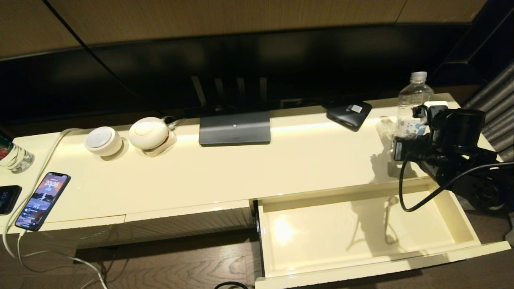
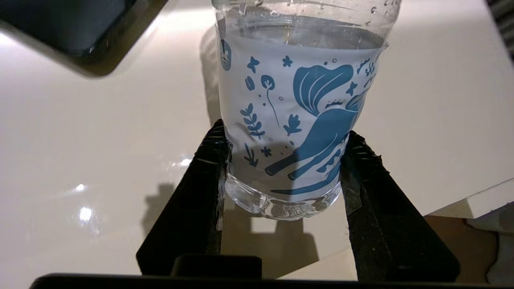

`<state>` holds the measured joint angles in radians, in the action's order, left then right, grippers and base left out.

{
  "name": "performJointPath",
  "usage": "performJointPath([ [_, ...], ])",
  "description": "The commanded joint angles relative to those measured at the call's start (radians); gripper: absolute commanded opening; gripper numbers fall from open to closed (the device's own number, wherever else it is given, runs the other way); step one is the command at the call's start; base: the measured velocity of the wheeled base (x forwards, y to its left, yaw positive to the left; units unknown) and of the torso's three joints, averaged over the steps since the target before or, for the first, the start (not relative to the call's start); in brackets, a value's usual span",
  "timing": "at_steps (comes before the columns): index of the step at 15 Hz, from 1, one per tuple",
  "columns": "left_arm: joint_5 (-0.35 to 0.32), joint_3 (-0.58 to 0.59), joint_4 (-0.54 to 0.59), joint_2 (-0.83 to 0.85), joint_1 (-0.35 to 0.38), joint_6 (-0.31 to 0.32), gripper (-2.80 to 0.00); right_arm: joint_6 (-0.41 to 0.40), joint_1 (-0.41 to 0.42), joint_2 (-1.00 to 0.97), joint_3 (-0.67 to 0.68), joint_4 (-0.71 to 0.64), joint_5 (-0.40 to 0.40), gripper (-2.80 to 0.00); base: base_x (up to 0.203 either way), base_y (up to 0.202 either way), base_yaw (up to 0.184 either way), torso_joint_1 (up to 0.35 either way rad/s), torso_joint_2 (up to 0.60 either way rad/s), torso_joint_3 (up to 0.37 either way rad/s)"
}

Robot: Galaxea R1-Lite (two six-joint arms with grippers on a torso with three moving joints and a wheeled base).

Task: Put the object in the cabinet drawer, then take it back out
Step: Take the mineral water out of the drawer and put it on the table

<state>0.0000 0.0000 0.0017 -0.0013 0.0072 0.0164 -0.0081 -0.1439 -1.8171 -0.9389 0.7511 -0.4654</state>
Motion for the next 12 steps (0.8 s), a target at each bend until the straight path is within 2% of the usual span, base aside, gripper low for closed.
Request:
performJointPath([
  [1,0.0,0.003,0.0,0.001,0.002,0.0,-2.8,-0.001,0.0,0.006,0.005,0.088,-0.031,-2.8,0.0,0.0,0.0,0.0,0.0,0.0],
  [4,0.0,0.003,0.0,0.001,0.0,0.0,-2.8,-0.006,-0.006,-0.001,0.012,0.238,-0.067,-2.8,0.0,0.0,0.0,0.0,0.0,0.0],
  [10,0.0,0.003,0.0,0.001,0.0,0.0,-2.8,0.038,-0.008,-0.104,0.019,0.351,-0.078,-2.8,0.0,0.0,0.0,0.0,0.0,0.0],
  [12,0.0,0.003,0.0,0.001,0.0,0.0,-2.8,0.041,-0.007,-0.174,0.02,0.448,-0.094,-2.8,0.0,0.0,0.0,0.0,0.0,0.0],
])
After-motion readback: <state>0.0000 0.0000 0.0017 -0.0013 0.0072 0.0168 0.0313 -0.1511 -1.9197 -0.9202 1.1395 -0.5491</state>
